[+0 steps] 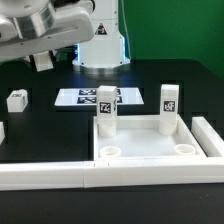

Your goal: Assemble square table

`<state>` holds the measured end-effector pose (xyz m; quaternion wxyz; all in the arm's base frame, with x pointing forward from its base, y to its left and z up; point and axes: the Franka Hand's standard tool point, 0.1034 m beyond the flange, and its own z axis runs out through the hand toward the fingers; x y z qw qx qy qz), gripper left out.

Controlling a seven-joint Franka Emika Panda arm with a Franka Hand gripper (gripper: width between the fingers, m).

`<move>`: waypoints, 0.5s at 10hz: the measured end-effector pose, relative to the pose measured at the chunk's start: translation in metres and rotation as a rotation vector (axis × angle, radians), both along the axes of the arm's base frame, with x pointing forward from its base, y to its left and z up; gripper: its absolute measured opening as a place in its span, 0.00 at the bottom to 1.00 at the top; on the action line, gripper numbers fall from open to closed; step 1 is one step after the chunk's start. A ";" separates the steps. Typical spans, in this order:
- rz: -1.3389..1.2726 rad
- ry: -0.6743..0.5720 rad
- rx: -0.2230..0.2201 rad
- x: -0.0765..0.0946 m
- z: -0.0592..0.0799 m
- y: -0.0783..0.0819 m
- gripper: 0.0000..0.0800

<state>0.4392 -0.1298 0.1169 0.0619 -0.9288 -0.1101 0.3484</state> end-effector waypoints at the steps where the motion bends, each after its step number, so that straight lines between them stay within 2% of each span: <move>1: 0.004 -0.015 0.005 0.011 0.000 0.005 0.36; 2: -0.009 -0.069 0.016 0.029 0.006 0.013 0.36; 5: -0.070 -0.325 0.002 0.084 0.037 0.046 0.36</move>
Offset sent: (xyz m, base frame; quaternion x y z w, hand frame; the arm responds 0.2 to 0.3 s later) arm 0.0692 0.0492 0.0362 0.0050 0.2249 0.0492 0.9731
